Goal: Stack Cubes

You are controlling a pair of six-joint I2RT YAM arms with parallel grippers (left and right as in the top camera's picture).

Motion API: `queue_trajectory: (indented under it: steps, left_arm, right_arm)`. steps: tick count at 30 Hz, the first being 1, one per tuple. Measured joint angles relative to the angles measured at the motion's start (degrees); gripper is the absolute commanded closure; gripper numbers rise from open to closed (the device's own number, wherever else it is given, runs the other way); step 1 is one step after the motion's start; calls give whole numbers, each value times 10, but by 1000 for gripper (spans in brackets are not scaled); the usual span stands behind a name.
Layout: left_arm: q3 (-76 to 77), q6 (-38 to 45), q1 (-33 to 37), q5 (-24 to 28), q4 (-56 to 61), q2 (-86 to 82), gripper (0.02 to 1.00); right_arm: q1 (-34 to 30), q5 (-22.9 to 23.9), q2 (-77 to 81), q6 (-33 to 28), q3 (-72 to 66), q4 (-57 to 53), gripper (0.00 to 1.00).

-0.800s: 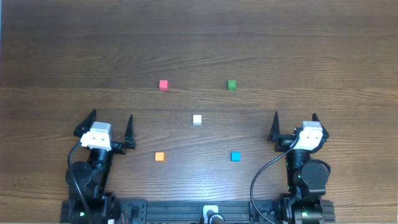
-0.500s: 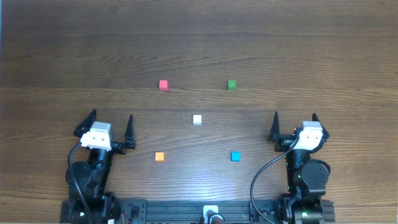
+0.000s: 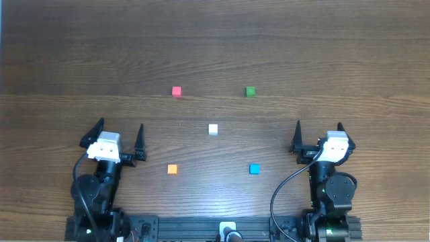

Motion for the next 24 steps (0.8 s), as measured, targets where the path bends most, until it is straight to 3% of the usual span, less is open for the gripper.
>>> queue_trajectory:
  steps: [15,24]
  left_arm:
    - [0,-6,0,0,9,8,18]
    - [79,-103,-14,18,21,207,20]
  right_arm:
    - [0,0,0,0,0,0,9]
    - [0,0,0,0,0,0,7]
